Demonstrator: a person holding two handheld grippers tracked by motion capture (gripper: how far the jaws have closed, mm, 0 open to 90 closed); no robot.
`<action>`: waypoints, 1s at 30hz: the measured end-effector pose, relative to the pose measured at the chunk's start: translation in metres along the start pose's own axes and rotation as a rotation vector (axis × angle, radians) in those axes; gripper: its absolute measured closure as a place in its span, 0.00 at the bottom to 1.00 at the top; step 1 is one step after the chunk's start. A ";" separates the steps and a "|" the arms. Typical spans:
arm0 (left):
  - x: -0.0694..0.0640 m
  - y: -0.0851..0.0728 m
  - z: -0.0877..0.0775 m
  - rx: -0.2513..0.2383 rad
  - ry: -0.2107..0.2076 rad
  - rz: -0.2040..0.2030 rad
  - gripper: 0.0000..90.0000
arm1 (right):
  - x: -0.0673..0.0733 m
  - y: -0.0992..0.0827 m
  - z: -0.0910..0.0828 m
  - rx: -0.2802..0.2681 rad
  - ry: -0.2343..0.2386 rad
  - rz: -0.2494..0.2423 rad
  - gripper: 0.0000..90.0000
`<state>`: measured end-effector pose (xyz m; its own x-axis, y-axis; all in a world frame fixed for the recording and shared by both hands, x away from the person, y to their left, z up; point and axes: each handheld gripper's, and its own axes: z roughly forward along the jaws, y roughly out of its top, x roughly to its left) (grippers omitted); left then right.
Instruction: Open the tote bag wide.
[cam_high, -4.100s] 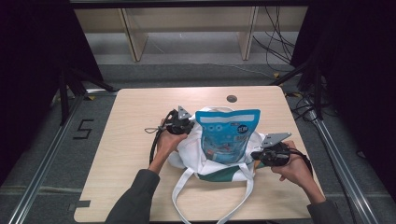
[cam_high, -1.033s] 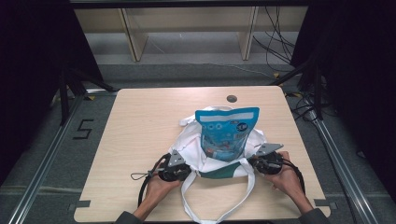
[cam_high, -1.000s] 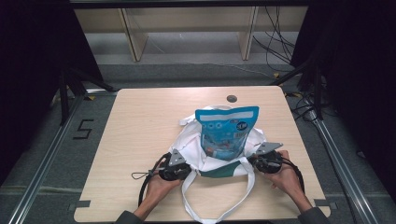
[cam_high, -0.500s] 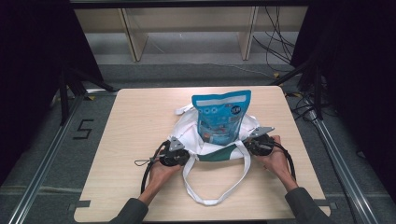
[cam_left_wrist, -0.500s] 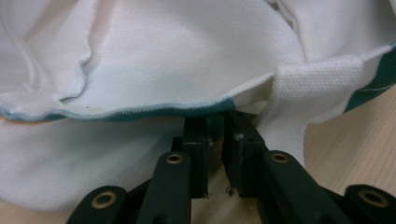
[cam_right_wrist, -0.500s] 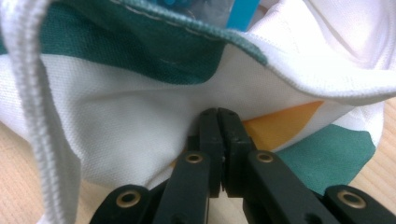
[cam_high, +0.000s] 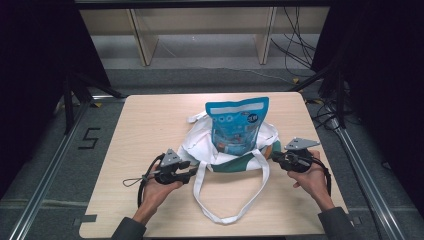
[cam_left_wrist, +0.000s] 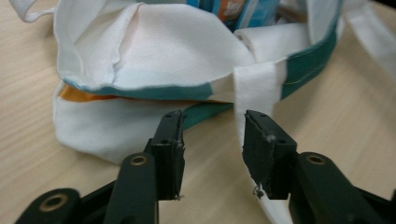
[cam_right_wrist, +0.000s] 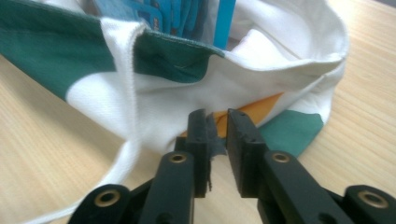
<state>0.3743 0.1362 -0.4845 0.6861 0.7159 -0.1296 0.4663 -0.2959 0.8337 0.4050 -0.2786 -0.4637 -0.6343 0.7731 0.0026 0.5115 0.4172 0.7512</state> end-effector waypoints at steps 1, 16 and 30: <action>-0.002 -0.001 -0.003 -0.003 0.001 0.011 0.61 | -0.004 -0.001 -0.001 -0.030 -0.010 -0.048 0.84; -0.018 -0.015 -0.030 -0.007 0.005 0.042 0.48 | 0.012 -0.017 -0.023 -0.053 0.001 0.017 0.66; -0.011 -0.027 -0.044 -0.004 0.044 0.010 0.39 | 0.019 -0.024 -0.028 -0.038 0.012 -0.014 0.54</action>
<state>0.3298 0.1638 -0.4817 0.6654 0.7400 -0.0977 0.4573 -0.3007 0.8370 0.3643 -0.2873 -0.4633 -0.6485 0.7612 -0.0005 0.4802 0.4096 0.7757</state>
